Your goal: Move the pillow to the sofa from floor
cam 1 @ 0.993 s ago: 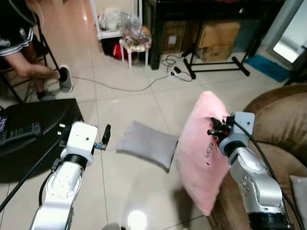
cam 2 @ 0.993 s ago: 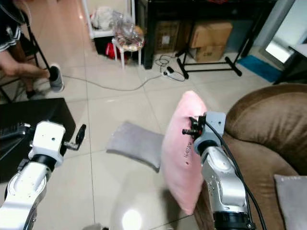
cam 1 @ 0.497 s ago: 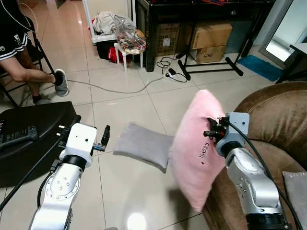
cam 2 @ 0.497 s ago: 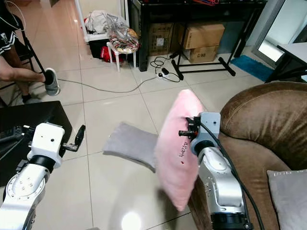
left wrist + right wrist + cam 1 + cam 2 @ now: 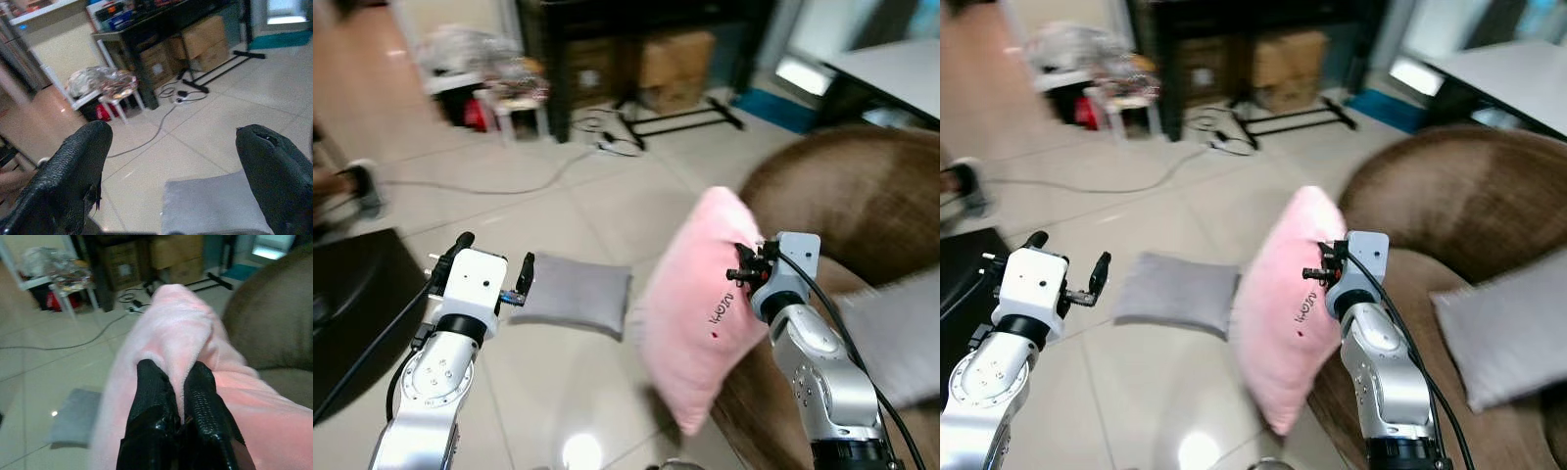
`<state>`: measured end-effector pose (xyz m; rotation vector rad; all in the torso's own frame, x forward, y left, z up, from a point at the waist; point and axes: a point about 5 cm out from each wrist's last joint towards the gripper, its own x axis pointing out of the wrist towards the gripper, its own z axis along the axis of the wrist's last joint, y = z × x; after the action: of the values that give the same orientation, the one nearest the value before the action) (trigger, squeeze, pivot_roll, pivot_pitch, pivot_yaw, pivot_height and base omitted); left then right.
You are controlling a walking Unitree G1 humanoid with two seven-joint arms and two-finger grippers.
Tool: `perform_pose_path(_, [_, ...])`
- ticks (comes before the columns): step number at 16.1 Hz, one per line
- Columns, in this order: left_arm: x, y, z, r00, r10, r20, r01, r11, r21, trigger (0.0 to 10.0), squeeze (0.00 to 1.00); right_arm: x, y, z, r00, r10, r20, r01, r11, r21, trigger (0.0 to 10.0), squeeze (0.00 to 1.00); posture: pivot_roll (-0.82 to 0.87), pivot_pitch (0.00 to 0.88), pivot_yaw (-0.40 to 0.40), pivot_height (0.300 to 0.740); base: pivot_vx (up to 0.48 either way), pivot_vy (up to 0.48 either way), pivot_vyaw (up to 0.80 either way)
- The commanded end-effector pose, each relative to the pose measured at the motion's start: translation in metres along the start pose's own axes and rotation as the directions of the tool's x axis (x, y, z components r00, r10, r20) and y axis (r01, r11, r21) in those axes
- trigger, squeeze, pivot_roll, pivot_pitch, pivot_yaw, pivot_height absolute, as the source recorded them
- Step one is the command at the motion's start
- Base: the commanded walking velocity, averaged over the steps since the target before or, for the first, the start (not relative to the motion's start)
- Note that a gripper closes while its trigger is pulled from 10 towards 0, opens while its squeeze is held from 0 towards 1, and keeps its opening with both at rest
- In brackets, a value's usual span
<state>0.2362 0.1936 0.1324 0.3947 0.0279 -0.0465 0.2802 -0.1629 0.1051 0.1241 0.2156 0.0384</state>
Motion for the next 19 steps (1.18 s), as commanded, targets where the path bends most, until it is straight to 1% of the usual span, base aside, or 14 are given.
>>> perform_pose_path(1, [0.0008,-0.0002,0.0041,1.0,-0.006,0.014,0.006,1.0,0.002,10.0,0.0,-0.0016,-0.0042,0.0094,0.999,-0.013,0.04,0.013,1.0,0.004,10.0,0.0,-0.07,0.0,-0.026,0.74,0.0,0.0,-0.8])
perform_pose_path(10, [0.0008,-0.0002,0.0041,1.0,-0.006,0.014,0.006,1.0,0.002,10.0,0.0,-0.0016,-0.0042,0.0094,0.999,-0.013,0.04,0.013,1.0,0.004,10.0,0.0,-0.07,0.0,-0.026,0.74,0.0,0.0,-0.8])
perform_pose_path(11, [0.0015,-0.0008,0.0072,0.999,-0.003,0.042,0.003,1.0,-0.016,10.0,0.0,-0.0007,-0.001,0.0099,0.999,-0.005,0.048,0.005,1.0,-0.002,10.0,0.0,-0.05,0.0,-0.044,0.74,0.0,0.0,-0.52])
perform_pose_path(12, [0.0019,-0.0014,0.0094,0.998,-0.001,0.061,0.003,1.0,-0.03,10.0,0.0,0.0002,0.0013,0.0106,0.999,0.004,0.054,-0.004,1.0,-0.008,10.0,0.0,-0.05,0.0,-0.044,0.74,0.0,0.0,-0.52])
perform_pose_path(13, [0.0012,-0.0019,0.011,0.997,0.008,0.074,-0.005,0.999,-0.044,10.0,0.0,0.0008,0.0033,0.0108,0.998,0.014,0.057,-0.013,1.0,-0.017,10.0,0.0,-0.05,0.0,-0.051,0.74,0.0,0.0,0.0])
perform_pose_path(16, [0.0012,-0.003,0.0116,0.997,0.003,0.077,0.0,0.999,-0.039,10.0,0.0,0.0005,0.0038,0.0113,0.998,0.021,0.062,-0.02,1.0,-0.021,10.0,0.0,-0.05,0.0,-0.051,0.74,0.0,0.0,0.0])
perform_pose_path(17, [0.0005,-0.0031,0.0116,0.997,0.002,0.078,0.001,0.999,-0.039,10.0,0.0,0.0004,0.0048,0.0129,0.997,0.039,0.072,-0.036,0.999,-0.04,10.0,0.0,-0.05,0.0,-0.052,0.74,0.0,0.0,0.0])
perform_pose_path(19, [-0.0007,-0.0031,0.011,0.997,-0.005,0.082,0.009,0.999,-0.041,10.0,0.0,0.0001,0.0055,0.0138,0.996,0.048,0.079,-0.044,0.998,-0.05,10.0,0.0,-0.05,0.0,-0.052,0.74,0.0,0.0,0.0])
